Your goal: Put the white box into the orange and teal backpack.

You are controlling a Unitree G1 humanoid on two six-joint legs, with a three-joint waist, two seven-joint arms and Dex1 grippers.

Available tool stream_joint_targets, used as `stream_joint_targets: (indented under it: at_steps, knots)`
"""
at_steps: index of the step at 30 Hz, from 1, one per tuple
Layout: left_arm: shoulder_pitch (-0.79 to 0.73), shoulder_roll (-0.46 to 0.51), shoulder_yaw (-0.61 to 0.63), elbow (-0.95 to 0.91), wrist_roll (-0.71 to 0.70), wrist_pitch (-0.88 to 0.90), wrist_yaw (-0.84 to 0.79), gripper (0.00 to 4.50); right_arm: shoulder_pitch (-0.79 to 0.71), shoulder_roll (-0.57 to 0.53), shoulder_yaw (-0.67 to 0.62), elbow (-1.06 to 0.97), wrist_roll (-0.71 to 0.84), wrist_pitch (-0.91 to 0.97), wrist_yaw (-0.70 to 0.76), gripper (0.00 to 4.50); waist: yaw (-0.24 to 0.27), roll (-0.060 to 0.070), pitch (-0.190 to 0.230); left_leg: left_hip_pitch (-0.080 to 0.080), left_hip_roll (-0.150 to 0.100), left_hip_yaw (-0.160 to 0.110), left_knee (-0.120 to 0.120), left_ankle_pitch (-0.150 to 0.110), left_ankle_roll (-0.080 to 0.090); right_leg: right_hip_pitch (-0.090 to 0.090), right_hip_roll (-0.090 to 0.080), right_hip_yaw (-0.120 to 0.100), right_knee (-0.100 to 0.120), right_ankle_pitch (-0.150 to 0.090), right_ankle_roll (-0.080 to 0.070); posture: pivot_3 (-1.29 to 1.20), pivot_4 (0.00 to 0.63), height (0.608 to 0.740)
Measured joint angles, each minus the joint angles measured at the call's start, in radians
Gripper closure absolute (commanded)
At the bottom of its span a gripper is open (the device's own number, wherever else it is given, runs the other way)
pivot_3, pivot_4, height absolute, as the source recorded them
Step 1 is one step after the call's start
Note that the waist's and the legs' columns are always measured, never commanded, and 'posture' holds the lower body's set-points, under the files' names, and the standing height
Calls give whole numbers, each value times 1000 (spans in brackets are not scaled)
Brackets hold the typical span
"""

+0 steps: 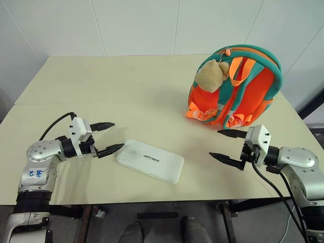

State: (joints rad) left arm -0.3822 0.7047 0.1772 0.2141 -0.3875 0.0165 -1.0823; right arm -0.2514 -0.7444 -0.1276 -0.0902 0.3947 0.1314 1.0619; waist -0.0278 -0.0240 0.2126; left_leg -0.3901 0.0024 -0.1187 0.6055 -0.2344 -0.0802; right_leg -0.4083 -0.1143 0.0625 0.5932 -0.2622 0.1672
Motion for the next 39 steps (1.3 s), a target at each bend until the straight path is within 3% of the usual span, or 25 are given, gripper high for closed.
stream_joint_targets:
  at_steps: [8, 9, 13, 18, 23, 25, 26, 33, 39]
  knots:
    - [-16, -6, 1, 0, -1, 1, 10, 0, -45, 36, 23, 56, -13, -19, -2, 52, -1, 0, 0, 0, 0, 0, 0, 0, 0, 0, 0, 0, 0, 0, 0, 0, 150, 740]
    - [-15, -6, 2, 0, -1, 2, 9, 0, -45, 41, 33, 57, -12, -19, 2, 223, -1, 0, 0, 0, 0, 0, 0, 0, 0, 0, 0, 0, 0, 0, 0, 0, 150, 740]
    - [-2, 26, 12, 11, -1, -8, -8, 859, -32, 47, 69, 54, -16, -22, 25, 1307, -2, 0, 0, 0, 0, 0, 0, 0, 0, 0, 0, 0, 0, 0, 0, 0, 150, 740]
    - [13, 95, 43, 101, 40, -89, -17, 2382, 31, 74, 105, 78, -58, -65, 22, 2921, -1, 0, 0, 0, 0, 0, 0, 0, 0, 0, 0, 0, 0, 0, 0, 0, 150, 740]
    - [11, 97, 32, 218, 86, -159, -24, 3765, 103, 119, 143, 76, -80, -81, 0, 4469, 0, 0, 0, 0, 0, 0, 0, 0, 0, 0, 0, 0, 0, 0, 0, 0, 150, 740]
    - [10, 92, 10, 229, 96, -162, -38, 4417, 132, 127, 168, 53, -88, -82, -3, 4500, 1, 0, 0, 0, 0, 0, 0, 0, 0, 0, 0, 0, 0, 0, 0, 0, 150, 740]
    - [11, 87, 0, 228, 99, -162, -45, 4466, 141, 128, 173, 45, -89, -80, -4, 4500, 1, 0, 0, 0, 0, 0, 0, 0, 0, 0, 0, 0, 0, 0, 0, 0, 150, 740]
    - [40, 11, -67, 192, 109, -160, -55, 4466, 186, 163, 202, -20, -106, -46, -68, 4500, -2, -1, 0, 1, 0, 0, 1, 0, 0, 0, 0, 0, 1, 0, 0, 0, 150, 740]
    - [35, -21, -86, 189, 112, -158, -51, 4466, 139, 196, 235, -2, -133, -46, -92, 4500, -1, -1, 0, 1, 0, 0, 4, 0, 0, 1, 0, 0, 2, 1, -1, 0, 150, 740]
